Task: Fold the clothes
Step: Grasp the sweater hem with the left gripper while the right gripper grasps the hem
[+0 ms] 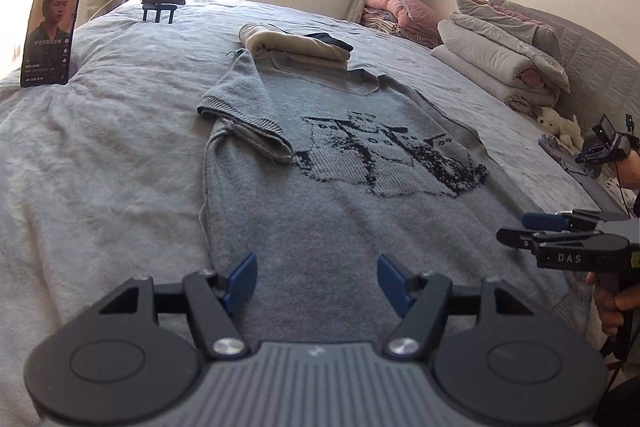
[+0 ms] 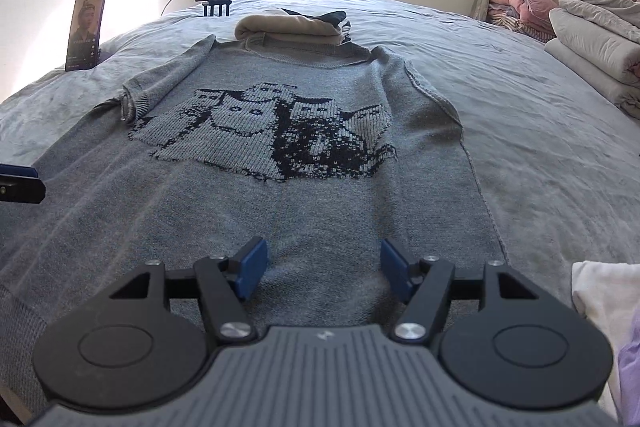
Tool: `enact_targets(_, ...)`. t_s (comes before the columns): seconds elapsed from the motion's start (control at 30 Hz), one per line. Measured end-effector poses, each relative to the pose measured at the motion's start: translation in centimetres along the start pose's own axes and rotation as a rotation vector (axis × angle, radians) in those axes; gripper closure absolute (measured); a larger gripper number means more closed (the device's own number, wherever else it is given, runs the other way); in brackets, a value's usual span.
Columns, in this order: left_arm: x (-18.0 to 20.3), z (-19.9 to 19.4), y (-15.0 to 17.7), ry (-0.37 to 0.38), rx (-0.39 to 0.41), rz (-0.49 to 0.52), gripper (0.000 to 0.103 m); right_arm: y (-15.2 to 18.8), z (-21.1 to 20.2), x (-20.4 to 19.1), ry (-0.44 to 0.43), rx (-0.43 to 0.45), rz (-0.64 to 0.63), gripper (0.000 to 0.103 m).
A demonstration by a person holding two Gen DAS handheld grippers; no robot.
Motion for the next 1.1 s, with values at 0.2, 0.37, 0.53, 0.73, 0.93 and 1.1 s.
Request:
enact_targets(0.2, -3.7, -0.7, -0.9, 0.033, -0.007, -0.219, 0.054, -0.2, -2.2, 3.7, -0.020, 0.032, 0.146, 0.037)
enact_targets(0.37, -4.3, 0.8, -1.2, 0.003, -0.004, -0.236, 0.063, -0.3, -2.6, 6.5, 0.015, 0.053, 0.231, 0.040)
enact_targets(0.53, -4.0, 1.8, -1.4, -0.016, -0.008, -0.221, 0.074, 0.3, -2.2, 8.1, 0.061, 0.030, 0.252, 0.054)
enact_targets(0.73, -3.4, 2.1, -0.7, -0.019, -0.037, -0.218, 0.098, 1.1, -1.6, 10.1, 0.115, 0.002, 0.277, 0.054)
enact_targets(0.93, -4.6, -2.0, -3.4, -0.160, 0.132, -0.187, 0.099, 1.5, -1.9, 10.3, 0.116, -0.013, 0.272, 0.054)
enact_targets(1.1, -7.4, -4.1, -4.6, -0.290, 0.189, -0.199, 0.098, 1.5, -1.8, 9.9, 0.082, -0.026, 0.274, 0.054)
Point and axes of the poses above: each gripper's, at about its wrist camera, not at the fingertips, and z roughly the way its jaws point, x to its right, y to its underside, the point moved 7 cm from there along z, roughly the way its jaws point
